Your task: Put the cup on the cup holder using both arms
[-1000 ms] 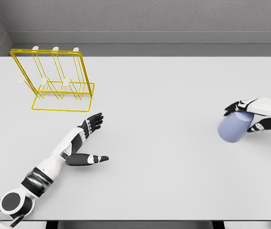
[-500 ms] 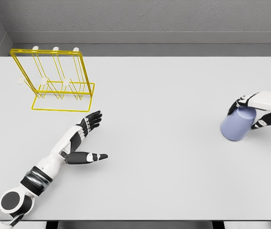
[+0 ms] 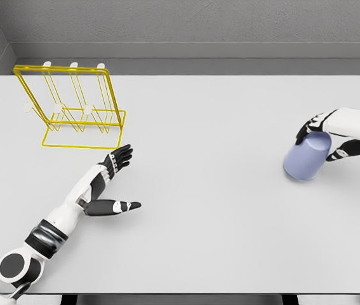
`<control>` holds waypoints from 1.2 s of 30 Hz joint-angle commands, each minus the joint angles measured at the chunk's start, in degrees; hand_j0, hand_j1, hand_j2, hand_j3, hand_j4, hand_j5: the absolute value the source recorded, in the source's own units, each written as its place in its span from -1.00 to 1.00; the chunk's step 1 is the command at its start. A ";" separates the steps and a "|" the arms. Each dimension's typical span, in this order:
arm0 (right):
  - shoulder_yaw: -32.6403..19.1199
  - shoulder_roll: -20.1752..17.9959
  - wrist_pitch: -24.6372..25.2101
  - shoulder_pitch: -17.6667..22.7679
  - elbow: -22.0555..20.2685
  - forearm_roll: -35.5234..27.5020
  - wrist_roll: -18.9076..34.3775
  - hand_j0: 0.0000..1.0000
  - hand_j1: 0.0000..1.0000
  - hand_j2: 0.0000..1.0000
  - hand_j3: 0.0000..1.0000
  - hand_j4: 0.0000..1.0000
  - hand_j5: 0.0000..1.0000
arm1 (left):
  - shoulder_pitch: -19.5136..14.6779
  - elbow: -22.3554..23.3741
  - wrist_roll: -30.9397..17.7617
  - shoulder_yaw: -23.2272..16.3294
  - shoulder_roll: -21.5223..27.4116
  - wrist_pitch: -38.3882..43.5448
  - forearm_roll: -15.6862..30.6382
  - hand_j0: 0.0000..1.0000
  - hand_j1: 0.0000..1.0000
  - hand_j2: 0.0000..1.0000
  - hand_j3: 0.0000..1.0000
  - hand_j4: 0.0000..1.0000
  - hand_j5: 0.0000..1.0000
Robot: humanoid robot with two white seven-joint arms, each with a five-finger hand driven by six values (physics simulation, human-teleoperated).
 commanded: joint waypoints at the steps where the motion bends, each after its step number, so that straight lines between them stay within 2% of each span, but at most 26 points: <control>1: -0.04 0.02 0.15 0.00 -0.71 -0.40 -0.05 0.25 0.25 0.25 0.25 0.25 0.25 | 0.00 -0.04 -0.08 0.08 0.02 0.00 0.00 1.00 1.00 1.00 1.00 1.00 1.00; 36: 0.04 5.30 0.15 -1.58 -4.58 -0.23 0.30 0.25 0.25 0.25 0.25 0.25 0.25 | 1.58 -0.57 -0.26 0.95 -0.24 0.00 0.00 1.00 1.00 1.00 1.00 1.00 1.00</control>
